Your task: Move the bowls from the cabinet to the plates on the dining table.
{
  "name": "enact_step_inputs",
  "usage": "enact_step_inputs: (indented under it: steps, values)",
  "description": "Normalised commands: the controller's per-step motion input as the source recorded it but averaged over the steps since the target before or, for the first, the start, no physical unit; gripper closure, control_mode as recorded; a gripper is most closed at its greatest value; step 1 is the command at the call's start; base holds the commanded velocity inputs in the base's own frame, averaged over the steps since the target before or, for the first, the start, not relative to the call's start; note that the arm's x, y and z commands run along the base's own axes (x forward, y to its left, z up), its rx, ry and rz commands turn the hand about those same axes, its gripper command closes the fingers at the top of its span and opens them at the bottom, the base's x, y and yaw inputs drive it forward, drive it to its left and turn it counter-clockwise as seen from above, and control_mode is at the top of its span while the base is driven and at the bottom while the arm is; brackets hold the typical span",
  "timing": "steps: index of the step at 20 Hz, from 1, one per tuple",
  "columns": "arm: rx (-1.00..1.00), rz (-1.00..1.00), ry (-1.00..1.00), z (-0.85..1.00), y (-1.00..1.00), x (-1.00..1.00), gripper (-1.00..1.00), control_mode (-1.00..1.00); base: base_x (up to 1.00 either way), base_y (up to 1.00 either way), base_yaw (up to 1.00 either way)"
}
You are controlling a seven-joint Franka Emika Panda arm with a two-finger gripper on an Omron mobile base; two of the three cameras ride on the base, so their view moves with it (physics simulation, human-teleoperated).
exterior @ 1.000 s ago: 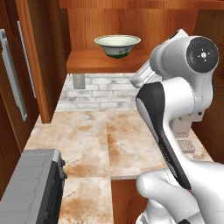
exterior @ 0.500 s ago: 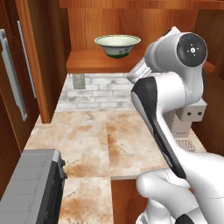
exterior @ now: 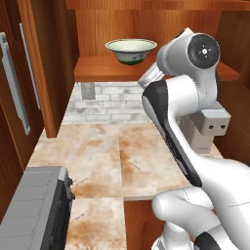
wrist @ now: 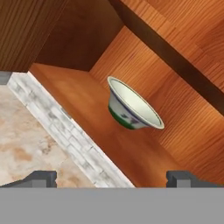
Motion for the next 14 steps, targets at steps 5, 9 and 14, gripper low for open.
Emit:
enact_step_inputs:
  steps: [5, 9, 14]
  values:
    - [-0.01, 0.00, 0.00, -0.05, 0.00, 0.30, -1.00, -1.00, 0.00, 0.00, 0.00]
    - [-0.01, 0.00, 0.00, -0.04, 0.00, 0.28, -1.00, -1.00, 0.00, 0.00, 0.00]
    - [-0.02, 0.00, 0.00, -0.07, 0.02, 0.28, -1.00, -1.00, 0.00, 0.00, 0.00]
